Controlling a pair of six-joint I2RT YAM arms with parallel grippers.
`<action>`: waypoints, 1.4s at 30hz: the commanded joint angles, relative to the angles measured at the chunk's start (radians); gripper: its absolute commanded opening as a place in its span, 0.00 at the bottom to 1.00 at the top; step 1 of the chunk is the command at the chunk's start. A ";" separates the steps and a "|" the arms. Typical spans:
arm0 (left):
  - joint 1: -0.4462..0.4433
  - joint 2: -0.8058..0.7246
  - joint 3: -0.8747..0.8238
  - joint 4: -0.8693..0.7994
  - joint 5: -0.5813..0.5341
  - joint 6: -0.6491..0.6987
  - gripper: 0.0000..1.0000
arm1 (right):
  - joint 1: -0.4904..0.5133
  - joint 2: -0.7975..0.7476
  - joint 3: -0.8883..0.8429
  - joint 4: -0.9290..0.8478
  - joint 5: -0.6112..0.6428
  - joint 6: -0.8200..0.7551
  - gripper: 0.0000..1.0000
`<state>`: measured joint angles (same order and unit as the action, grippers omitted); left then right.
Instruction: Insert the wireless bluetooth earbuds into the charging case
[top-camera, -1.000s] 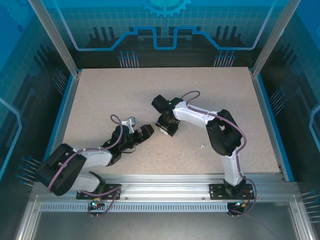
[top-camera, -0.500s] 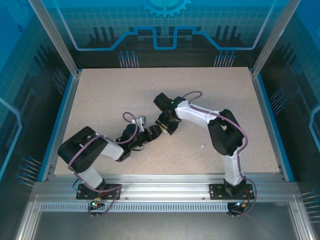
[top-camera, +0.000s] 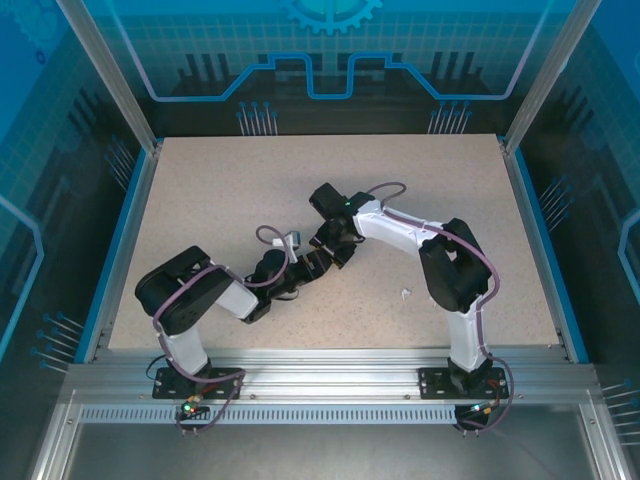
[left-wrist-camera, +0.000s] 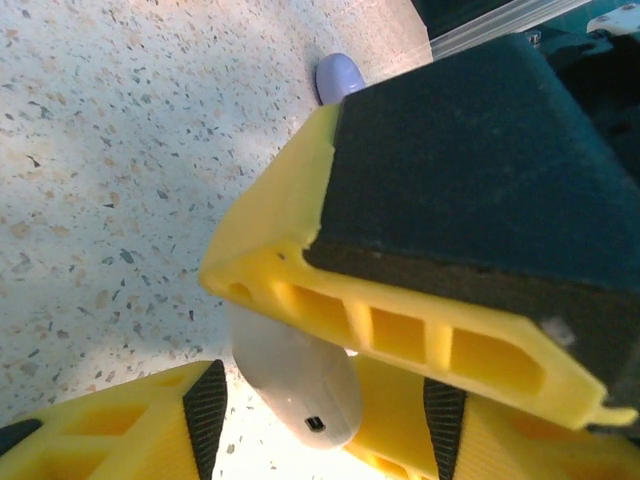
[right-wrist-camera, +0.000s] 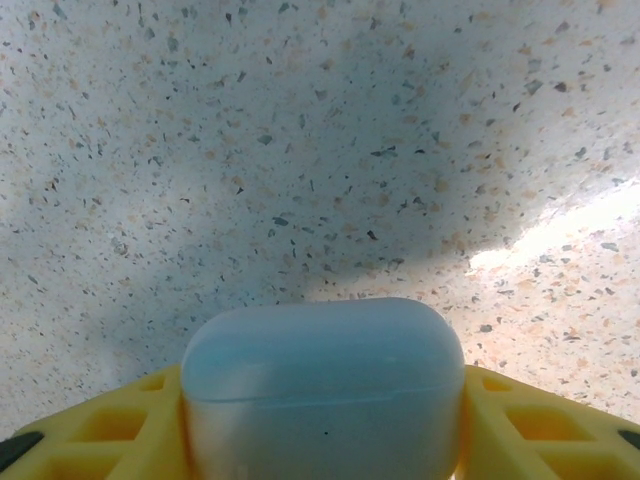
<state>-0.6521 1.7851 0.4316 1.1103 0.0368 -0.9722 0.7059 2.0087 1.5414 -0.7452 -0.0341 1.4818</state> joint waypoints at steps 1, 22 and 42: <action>-0.006 0.019 0.022 0.061 -0.056 -0.019 0.54 | -0.008 -0.034 -0.007 -0.005 -0.015 0.006 0.34; -0.006 0.085 0.070 0.079 -0.093 -0.050 0.34 | -0.011 -0.057 -0.039 0.009 -0.024 0.002 0.33; 0.012 -0.074 0.075 -0.103 0.005 0.013 0.11 | -0.170 -0.239 -0.025 0.028 0.037 -0.192 0.82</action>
<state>-0.6537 1.7802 0.4820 1.0672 -0.0185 -1.0199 0.5938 1.8679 1.5063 -0.6899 -0.0265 1.3815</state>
